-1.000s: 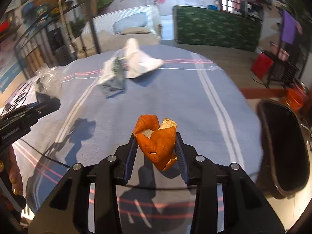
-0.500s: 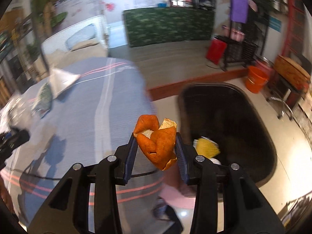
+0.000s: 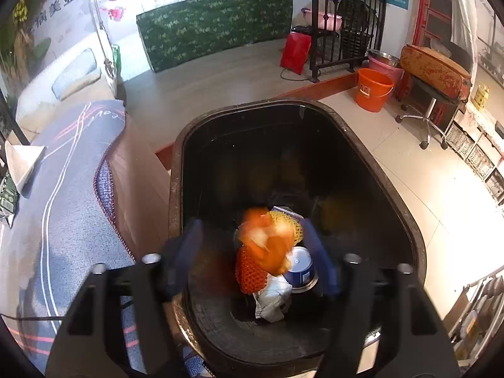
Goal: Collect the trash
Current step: 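Carry peel and plastic bag over the wastebasket and open both tools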
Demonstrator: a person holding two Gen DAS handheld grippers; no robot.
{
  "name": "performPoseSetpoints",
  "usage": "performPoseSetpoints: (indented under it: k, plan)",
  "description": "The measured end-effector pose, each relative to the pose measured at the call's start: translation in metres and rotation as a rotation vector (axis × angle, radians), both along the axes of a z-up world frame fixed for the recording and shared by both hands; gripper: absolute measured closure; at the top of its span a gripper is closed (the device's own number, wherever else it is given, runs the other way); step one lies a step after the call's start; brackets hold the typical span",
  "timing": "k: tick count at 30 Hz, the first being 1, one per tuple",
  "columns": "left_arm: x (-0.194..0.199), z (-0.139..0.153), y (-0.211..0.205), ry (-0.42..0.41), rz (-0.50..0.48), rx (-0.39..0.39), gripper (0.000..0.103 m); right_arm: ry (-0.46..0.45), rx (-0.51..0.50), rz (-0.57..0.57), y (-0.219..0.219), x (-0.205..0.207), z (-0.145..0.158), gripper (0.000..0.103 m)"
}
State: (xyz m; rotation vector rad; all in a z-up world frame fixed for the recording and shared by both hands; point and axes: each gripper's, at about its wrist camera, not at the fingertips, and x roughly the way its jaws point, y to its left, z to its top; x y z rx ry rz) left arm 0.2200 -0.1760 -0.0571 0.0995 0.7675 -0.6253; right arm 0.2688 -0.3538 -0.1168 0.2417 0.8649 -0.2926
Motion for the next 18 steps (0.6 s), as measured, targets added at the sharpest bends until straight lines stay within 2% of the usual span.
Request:
performPoseSetpoints:
  k: [6,14,18]
  plan:
    - [0.008,-0.006,-0.031,0.018,-0.057,0.024,0.072,-0.053,0.004,-0.017,0.003,-0.03,0.005,0.028]
    - [0.037,-0.006,-0.092,0.088,-0.129,0.021,0.072,-0.115,-0.027,-0.03,0.012,-0.068,0.022,0.019]
    - [0.045,-0.008,-0.123,0.133,-0.17,0.021,0.071,-0.126,-0.02,-0.049,0.01,-0.083,0.023,0.019]
